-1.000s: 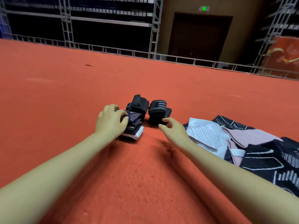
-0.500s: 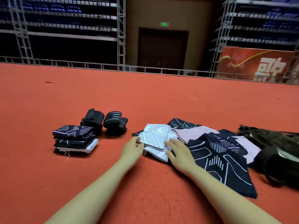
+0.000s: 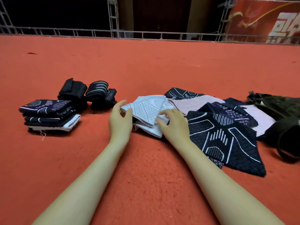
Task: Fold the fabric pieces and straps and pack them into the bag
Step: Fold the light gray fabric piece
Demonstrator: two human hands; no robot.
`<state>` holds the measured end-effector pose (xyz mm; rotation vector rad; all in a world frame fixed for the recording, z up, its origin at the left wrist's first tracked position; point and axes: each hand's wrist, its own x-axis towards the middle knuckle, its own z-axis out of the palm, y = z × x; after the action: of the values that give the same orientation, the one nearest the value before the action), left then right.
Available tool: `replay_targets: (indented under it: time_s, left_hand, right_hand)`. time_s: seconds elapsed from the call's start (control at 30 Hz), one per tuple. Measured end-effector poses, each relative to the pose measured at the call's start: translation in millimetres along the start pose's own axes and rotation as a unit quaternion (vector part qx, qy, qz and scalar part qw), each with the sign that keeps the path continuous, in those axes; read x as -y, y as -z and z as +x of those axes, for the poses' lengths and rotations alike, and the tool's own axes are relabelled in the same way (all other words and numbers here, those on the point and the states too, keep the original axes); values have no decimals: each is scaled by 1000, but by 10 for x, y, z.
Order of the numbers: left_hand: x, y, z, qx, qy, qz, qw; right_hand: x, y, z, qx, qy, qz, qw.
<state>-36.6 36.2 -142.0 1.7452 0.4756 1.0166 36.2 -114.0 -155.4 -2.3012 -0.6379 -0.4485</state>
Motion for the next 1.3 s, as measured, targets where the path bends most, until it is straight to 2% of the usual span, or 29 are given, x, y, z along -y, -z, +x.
replay_targets:
  time_s: [0.1, 0.17, 0.2, 0.27, 0.33, 0.37, 0.47, 0.5, 0.6, 0.67, 0.83, 0.93, 1.0, 1.13, 1.3]
  left_hand:
    - [-102, 85, 52, -43, -28, -33, 998]
    - [-108, 145, 108, -70, 61, -126, 988]
    - [-109, 179, 136, -76, 132, -197, 969]
    - [-87, 243, 177, -74, 267, -317, 907]
    - [-66, 264, 178, -59, 329, -372, 866]
    - [-68, 261, 159, -53, 328, -374, 866]
    - [-116, 217, 84, -49, 262, -305, 914]
    - [-149, 214, 72, -47, 246, -299, 921]
    - [-269, 238, 64, -16, 197, -382, 903]
    - [-401, 262, 21, 22, 150, -402, 903]
    - [-654, 303, -143, 160, 26, -359, 919]
    - [-690, 334, -194, 225, -43, -298, 927]
    - [-719, 349, -246, 264, -91, -251, 927]
    - [-757, 381, -292, 299, -108, -218, 923]
    - [-794, 451, -304, 365, -92, -222, 899]
  right_hand:
    - [-51, 53, -14, -20, 24, 69, 997]
    - [-53, 103, -13, -33, 13, 111, 993]
    - [-45, 127, -15, -36, 0, 126, 991]
    - [-36, 156, -25, -33, -25, 142, 989]
    - [-24, 171, -40, -24, -36, 142, 989]
    - [-18, 176, -49, -20, -36, 141, 989]
    - [5, 194, -67, -15, -29, 144, 989]
    - [13, 200, -72, -14, -28, 146, 989]
    - [32, 215, -85, -19, -23, 158, 987]
    - [58, 235, -81, -37, -14, 173, 984]
    - [158, 360, -94, -97, 36, 221, 970]
    - [214, 452, -121, -66, 55, 283, 955]
    - [240, 487, -131, -43, 96, 284, 953]
    - [305, 485, -177, -22, 147, 293, 944]
    - [399, 576, -244, -9, 160, 320, 934]
